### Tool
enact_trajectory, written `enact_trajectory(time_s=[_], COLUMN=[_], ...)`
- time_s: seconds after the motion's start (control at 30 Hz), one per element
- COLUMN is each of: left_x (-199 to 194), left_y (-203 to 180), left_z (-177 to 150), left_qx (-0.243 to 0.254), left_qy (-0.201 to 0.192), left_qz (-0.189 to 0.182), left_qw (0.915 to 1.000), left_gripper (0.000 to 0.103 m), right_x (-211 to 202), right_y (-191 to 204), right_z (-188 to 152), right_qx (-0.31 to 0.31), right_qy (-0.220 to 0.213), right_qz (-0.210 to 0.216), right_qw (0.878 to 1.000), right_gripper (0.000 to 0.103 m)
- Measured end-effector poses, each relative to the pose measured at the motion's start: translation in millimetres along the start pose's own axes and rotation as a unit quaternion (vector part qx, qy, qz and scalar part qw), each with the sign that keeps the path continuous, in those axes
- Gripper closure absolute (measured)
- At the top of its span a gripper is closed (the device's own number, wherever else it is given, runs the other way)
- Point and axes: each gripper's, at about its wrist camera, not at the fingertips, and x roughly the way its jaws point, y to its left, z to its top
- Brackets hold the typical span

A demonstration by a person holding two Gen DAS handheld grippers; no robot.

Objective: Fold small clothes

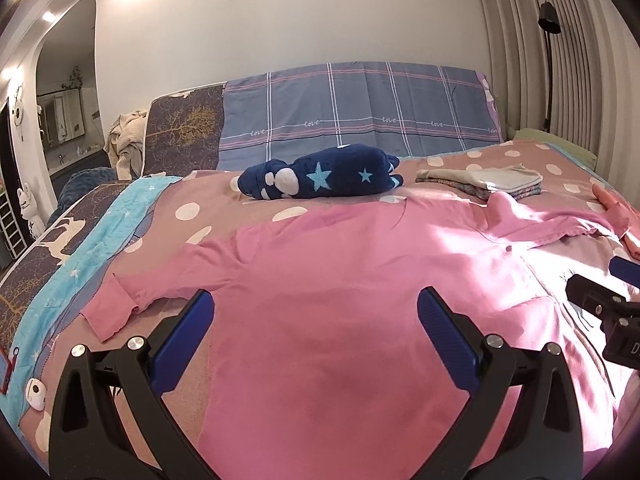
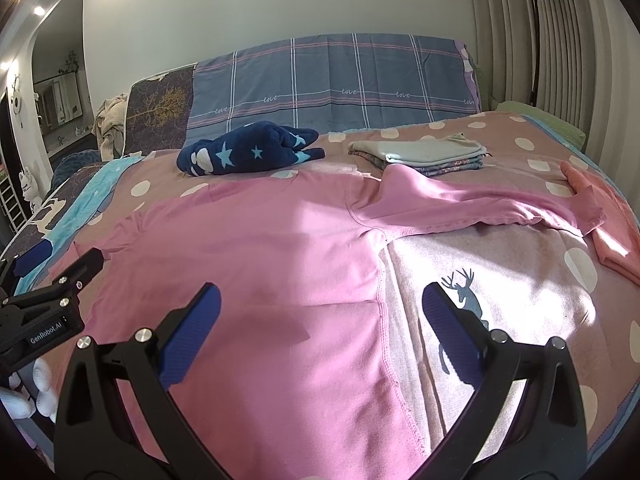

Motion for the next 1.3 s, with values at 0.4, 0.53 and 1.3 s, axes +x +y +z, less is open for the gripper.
enact_trajectory(time_s=[0.4,0.53,1.3], left_x=[-5,-5,5], left_y=[-6,-5,10], left_z=[-2,-2,-12], left_qx=[0.018,0.021,0.022], left_qy=[-0.016,-0.017,-0.009], left_qz=[-0.007,-0.004,0.005], left_qw=[0.9997,0.9996,0.9997], left_gripper=[0.001,0.001,0.001], right_x=[-1,-2,-1], right_y=[1,3,31], right_z=[0,1,8], right_qx=[-0.002,-0.004,-0.045], right_qy=[-0.004,-0.006,-0.015], right_qz=[-0.001,0.001,0.001], right_qw=[1.000,1.000,0.999], right_gripper=[0.002,0.002,0.015])
